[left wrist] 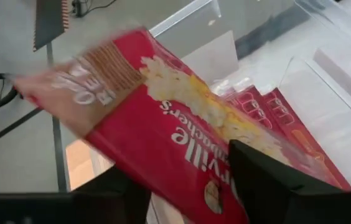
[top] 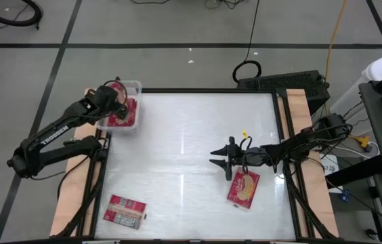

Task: Sort popcorn bags into baskets
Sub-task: Stack the red popcorn pack into the bin

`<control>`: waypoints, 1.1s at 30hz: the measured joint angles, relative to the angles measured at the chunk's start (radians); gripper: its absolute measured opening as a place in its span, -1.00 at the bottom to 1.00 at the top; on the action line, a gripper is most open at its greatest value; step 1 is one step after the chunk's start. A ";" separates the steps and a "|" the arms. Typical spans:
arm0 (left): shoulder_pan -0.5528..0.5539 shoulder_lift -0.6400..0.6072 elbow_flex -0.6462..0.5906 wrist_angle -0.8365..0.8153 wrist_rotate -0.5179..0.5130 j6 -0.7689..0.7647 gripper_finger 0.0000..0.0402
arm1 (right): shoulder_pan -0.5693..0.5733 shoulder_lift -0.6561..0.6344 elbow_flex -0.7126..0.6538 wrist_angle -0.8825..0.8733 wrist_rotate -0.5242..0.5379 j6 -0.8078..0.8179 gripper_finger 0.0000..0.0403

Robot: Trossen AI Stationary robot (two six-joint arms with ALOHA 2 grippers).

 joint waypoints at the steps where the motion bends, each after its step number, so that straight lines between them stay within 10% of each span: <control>1: 0.000 0.000 0.000 -0.001 0.000 0.000 0.06 | 0.000 0.000 0.000 0.000 0.000 0.000 -0.24; 14: -0.009 -0.001 0.050 0.013 0.067 -0.006 0.27 | 0.000 0.000 0.000 0.000 0.000 -0.006 -0.24; 33: -0.020 0.207 -0.010 -0.007 0.113 -0.087 -0.66 | 0.025 0.000 0.000 -0.001 0.002 -0.014 -0.24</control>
